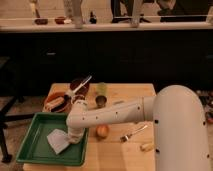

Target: Wipe tray with towel

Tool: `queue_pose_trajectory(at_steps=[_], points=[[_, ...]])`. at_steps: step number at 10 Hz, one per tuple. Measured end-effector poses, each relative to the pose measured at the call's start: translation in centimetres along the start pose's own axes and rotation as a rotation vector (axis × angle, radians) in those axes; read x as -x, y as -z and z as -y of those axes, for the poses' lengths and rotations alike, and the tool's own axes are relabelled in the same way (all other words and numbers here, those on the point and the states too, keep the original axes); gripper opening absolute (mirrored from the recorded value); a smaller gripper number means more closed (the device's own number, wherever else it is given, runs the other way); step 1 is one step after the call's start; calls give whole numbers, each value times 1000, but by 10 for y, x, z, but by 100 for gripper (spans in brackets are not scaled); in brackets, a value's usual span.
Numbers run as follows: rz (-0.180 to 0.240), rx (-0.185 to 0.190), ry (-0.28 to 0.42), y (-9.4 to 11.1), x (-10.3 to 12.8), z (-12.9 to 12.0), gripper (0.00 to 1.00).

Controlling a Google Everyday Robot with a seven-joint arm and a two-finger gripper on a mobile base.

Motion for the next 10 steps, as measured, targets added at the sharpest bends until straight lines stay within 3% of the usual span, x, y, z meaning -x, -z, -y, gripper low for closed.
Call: queue_pose_trajectory(at_steps=[2, 6, 8, 10], points=[[-2, 0, 27, 0, 10, 6, 0], [2, 23, 135, -9, 66, 3, 0], [-5, 43, 171, -13, 75, -8, 0], [-17, 51, 166, -10, 64, -14, 0]])
